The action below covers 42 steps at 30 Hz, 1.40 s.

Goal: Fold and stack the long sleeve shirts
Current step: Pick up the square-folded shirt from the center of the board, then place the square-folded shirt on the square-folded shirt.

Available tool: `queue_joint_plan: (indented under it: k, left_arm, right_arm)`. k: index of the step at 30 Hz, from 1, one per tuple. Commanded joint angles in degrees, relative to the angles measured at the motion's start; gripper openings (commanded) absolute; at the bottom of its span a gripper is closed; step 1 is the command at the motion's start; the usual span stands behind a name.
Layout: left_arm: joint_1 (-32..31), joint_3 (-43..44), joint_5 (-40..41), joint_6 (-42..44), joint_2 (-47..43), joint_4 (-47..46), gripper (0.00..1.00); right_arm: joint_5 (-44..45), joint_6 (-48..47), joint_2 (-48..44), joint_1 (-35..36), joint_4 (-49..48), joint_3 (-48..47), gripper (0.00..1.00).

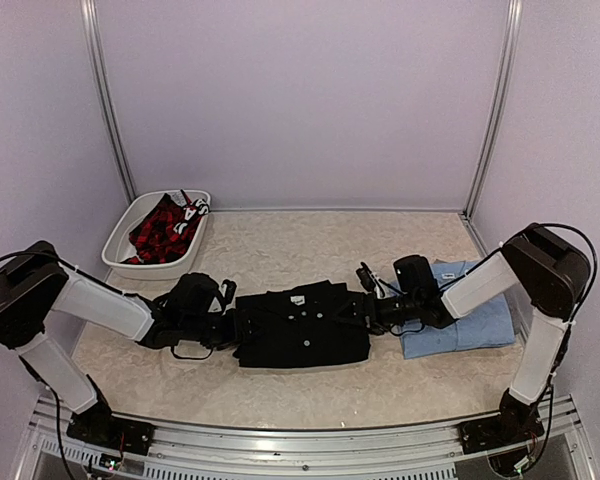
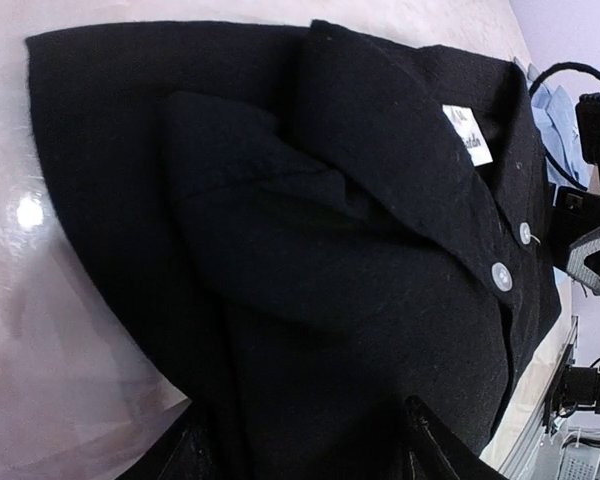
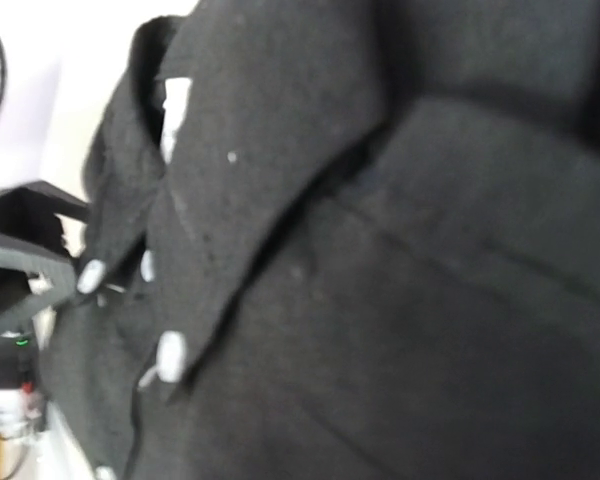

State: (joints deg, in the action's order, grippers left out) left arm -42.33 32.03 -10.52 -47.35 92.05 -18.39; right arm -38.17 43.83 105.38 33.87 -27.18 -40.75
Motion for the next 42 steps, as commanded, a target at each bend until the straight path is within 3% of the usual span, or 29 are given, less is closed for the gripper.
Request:
queue_joint_plan:
  k: [1,5,11,15,16,21,26,35,42]
  left_arm:
    - [-2.75,-0.99,-1.12,-2.23,2.66,-1.74,0.59]
    - [-3.33,-1.48,-1.26,-2.92,3.33,-2.63,0.58]
    - [-1.83,-1.33,0.07,-1.12,0.12,0.15,0.58]
    - [-0.62,-0.66,1.1,1.01,-2.21,2.74,0.58]
    - [-0.19,-0.61,1.37,1.53,-3.31,3.27,0.58]
    - [2.58,0.5,3.88,6.72,-8.3,7.28,0.64]
    - [4.82,3.12,6.84,11.08,-12.29,11.81,0.66]
    - [4.97,6.8,6.12,13.49,-9.93,12.44,0.66]
    - [4.71,7.03,3.91,13.47,-7.06,10.21,0.66]
  right_arm:
    - [-4.4,8.21,5.97,1.36,-3.38,3.74,0.75]
    - [-6.81,11.19,6.67,1.3,-10.28,5.12,0.64]
    - [-4.83,6.52,0.93,0.97,-4.55,4.18,0.38]
    - [-2.33,1.77,-4.1,0.49,2.98,1.68,0.12]
    - [-1.67,0.76,-5.45,0.19,4.86,1.04,0.0]
    - [2.98,-5.74,-12.26,-1.6,17.35,-2.19,0.0]
    - [8.07,-14.66,-17.47,-4.46,35.76,-7.8,0.0]
    - [15.14,-30.74,-24.65,-14.31,67.7,-18.17,0.0]
    - [15.35,-35.3,-31.84,-21.92,75.74,-19.67,0.0]
